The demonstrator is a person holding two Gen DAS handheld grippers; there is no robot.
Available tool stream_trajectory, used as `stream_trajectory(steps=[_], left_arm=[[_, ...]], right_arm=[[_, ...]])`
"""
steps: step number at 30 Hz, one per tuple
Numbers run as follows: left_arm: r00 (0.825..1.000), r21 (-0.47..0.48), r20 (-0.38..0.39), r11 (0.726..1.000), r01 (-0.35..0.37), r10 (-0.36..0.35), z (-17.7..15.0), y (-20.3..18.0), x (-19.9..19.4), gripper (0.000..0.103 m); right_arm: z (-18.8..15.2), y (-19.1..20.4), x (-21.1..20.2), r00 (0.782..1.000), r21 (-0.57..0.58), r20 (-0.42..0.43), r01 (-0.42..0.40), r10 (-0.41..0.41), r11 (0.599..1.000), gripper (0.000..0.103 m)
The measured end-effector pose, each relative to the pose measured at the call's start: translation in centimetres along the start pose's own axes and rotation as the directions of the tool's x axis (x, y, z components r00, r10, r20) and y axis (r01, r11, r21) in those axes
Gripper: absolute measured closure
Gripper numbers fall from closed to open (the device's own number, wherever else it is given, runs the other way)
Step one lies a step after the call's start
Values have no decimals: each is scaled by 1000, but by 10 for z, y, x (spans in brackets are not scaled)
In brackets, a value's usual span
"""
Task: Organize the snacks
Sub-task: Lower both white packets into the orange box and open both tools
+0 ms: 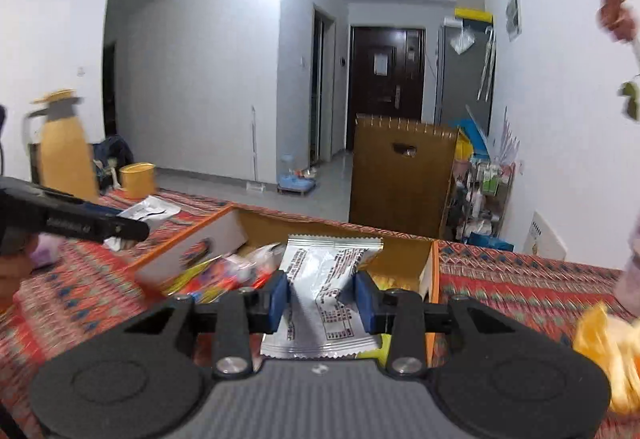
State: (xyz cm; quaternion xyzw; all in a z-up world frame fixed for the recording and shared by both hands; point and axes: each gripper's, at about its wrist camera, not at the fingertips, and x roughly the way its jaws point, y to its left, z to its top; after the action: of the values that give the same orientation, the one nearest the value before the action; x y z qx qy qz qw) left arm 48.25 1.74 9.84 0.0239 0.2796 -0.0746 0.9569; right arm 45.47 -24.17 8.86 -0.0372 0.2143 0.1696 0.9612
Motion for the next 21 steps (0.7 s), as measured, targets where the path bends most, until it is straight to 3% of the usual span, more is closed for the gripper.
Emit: stream_trajectory(steps=[4, 6, 7, 8, 9, 10, 12, 13, 21], left_arm=[[995, 9, -76, 998, -60, 60, 32, -1, 85, 58], [994, 27, -103, 999, -44, 47, 36, 1, 120, 56], [994, 47, -104, 998, -30, 34, 34, 2, 135, 51], [991, 65, -116, 996, -64, 72, 30, 3, 151, 45], [985, 71, -136, 992, -102, 111, 25, 5, 161, 47], [981, 74, -159, 992, -100, 111, 26, 5, 164, 48], [993, 51, -95, 997, -63, 67, 27, 8, 152, 27], [995, 51, -78, 997, -55, 59, 24, 9, 150, 26], [993, 34, -118, 999, -27, 31, 21, 11, 149, 26]], right_arm=[[33, -28, 101, 988, -14, -106, 110, -111, 994, 67], [42, -43, 149, 973, 17, -196, 130, -125, 991, 67], [42, -48, 170, 964, 5, -221, 150, -146, 989, 59], [39, -52, 188, 951, -9, -242, 195, -192, 981, 46], [35, -58, 203, 935, -4, -273, 236, -228, 972, 48], [30, -62, 211, 932, 17, -291, 230, -216, 973, 52], [32, -61, 207, 948, 21, -253, 206, -194, 978, 42], [32, -61, 203, 954, 25, -229, 206, -195, 978, 37], [28, -75, 204, 959, 72, -231, 184, -163, 980, 39]])
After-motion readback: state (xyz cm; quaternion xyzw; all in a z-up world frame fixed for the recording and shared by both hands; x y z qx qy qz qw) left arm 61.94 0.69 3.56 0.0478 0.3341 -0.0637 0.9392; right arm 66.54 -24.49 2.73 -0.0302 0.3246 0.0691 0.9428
